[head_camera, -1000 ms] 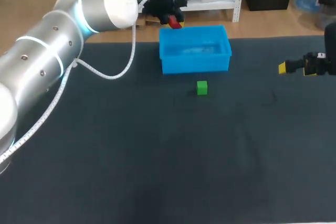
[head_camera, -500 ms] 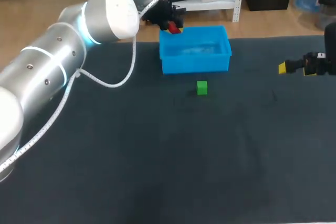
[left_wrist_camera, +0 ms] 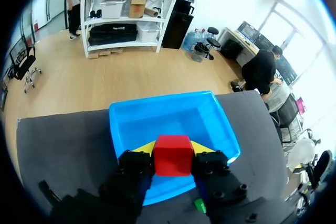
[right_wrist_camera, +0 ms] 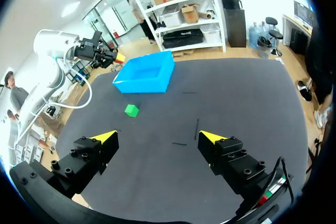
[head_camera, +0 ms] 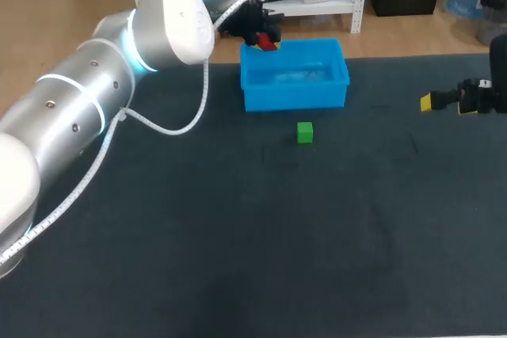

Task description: Use the left arm to pick the red cube and place it into the blue plastic box first, then use the right arm to grasp the green cube and put it into the same blue plastic box after the first action is fully finished.

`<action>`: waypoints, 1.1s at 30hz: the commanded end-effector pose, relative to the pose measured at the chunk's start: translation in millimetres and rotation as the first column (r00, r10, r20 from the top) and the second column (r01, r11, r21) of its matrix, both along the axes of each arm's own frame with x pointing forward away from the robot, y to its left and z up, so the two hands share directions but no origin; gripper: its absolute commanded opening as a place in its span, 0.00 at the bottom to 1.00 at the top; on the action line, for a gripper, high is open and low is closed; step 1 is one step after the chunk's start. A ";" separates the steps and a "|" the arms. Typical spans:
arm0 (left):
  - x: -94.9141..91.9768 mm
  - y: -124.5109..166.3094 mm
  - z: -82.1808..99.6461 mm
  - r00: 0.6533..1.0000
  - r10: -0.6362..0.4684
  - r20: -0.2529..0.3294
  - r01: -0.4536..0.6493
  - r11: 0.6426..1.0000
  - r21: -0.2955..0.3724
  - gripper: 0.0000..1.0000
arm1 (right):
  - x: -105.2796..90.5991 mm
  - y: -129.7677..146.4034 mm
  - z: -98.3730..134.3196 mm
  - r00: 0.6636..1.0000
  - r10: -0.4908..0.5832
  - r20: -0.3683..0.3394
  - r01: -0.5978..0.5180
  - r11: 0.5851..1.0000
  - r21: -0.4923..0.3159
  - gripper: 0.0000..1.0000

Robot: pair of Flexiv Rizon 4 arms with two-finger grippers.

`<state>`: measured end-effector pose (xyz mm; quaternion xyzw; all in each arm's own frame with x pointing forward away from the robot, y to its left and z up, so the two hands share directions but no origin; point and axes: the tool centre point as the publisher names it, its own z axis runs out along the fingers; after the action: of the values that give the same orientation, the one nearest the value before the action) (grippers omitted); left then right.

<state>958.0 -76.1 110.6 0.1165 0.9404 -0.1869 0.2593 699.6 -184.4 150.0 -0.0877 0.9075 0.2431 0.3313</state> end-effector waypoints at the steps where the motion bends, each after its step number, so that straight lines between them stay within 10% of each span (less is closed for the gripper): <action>1: 10.1 -6.2 0.7 1.000 -0.016 -0.024 0.016 1.000 0.004 0.87 | 0.6 -0.1 -0.5 1.000 0.001 0.000 -0.001 1.000 0.000 1.00; 2: 9.0 -7.0 1.5 1.000 -0.017 -0.021 0.017 1.000 0.001 1.00 | 0.6 -0.1 -0.5 1.000 0.001 0.000 -0.001 1.000 0.000 1.00; 33: -43.6 31.2 47.1 0.998 -0.063 0.026 0.065 0.995 -0.074 1.00 | 0.6 -0.1 -0.5 1.000 0.001 0.000 -0.001 1.000 0.000 1.00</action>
<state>945.0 -62.9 154.0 0.1405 0.9313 -0.2232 0.2514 699.6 -184.4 150.0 -0.0877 0.9075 0.2431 0.3313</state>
